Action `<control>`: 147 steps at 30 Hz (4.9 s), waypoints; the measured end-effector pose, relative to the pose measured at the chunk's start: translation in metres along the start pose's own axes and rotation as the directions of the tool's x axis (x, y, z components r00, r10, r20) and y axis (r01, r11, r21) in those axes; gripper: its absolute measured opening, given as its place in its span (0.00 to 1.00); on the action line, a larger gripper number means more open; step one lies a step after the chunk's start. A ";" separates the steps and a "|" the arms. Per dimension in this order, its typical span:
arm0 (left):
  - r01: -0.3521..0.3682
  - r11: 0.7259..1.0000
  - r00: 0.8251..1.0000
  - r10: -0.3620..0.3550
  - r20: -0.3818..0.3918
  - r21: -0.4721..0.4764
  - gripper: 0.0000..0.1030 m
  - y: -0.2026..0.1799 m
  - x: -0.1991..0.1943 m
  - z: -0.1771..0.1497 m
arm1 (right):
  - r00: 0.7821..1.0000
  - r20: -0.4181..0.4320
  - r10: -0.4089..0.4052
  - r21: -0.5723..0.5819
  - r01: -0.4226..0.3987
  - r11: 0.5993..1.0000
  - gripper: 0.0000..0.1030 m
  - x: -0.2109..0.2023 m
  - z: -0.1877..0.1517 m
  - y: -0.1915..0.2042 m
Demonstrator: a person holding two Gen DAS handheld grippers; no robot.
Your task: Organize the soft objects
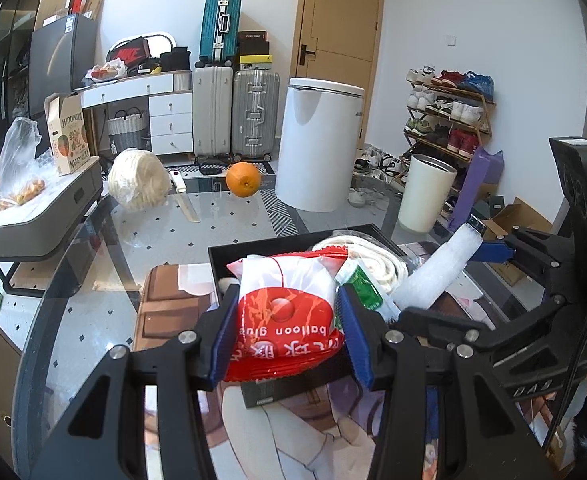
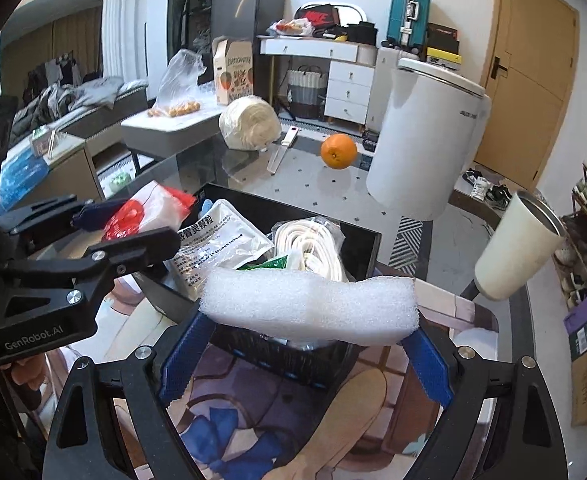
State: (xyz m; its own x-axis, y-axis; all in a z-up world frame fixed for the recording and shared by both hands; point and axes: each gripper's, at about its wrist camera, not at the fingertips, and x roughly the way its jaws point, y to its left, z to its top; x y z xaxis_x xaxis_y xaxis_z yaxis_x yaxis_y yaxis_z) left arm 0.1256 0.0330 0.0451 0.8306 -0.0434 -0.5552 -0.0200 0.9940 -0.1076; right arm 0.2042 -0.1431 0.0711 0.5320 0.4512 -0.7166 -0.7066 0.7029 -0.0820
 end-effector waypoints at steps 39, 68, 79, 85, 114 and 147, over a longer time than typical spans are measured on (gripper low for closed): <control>0.018 1.000 0.999 -0.018 -0.047 0.003 0.47 0.008 0.044 0.012 | 0.994 -0.078 0.070 -0.196 -0.084 0.977 0.95 0.017 0.021 -0.012; 0.023 1.000 0.999 -0.023 -0.032 -0.021 0.47 0.015 0.040 0.013 | 0.983 0.057 0.174 -0.239 -0.156 0.958 0.88 0.045 0.024 0.000; 0.031 1.000 0.998 -0.030 -0.060 0.003 0.48 0.010 0.051 0.014 | 0.989 0.026 0.144 -0.235 -0.134 0.963 0.93 0.047 0.020 -0.005; 0.030 0.999 0.995 -0.027 -0.101 0.029 0.56 0.006 0.058 0.012 | 0.989 0.031 0.147 -0.233 -0.136 0.963 0.95 0.039 0.016 -0.012; -0.022 0.999 1.000 0.022 0.005 -0.047 1.00 0.022 -0.001 -0.015 | 0.988 0.132 0.086 -0.114 -0.071 0.991 0.99 -0.002 -0.006 -0.009; -0.091 0.995 0.988 0.086 0.125 0.030 1.00 -0.003 -0.024 -0.045 | 0.961 0.274 -0.041 0.124 0.007 0.992 0.99 -0.034 -0.070 -0.005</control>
State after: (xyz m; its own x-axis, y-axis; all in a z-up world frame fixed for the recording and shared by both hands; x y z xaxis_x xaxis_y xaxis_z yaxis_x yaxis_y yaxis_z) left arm 0.0810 0.0264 0.0216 0.8886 0.0554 -0.4553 -0.0786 0.9964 -0.0321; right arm 0.1571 -0.2005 0.0480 0.6678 0.5557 -0.4952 -0.6399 0.7685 -0.0005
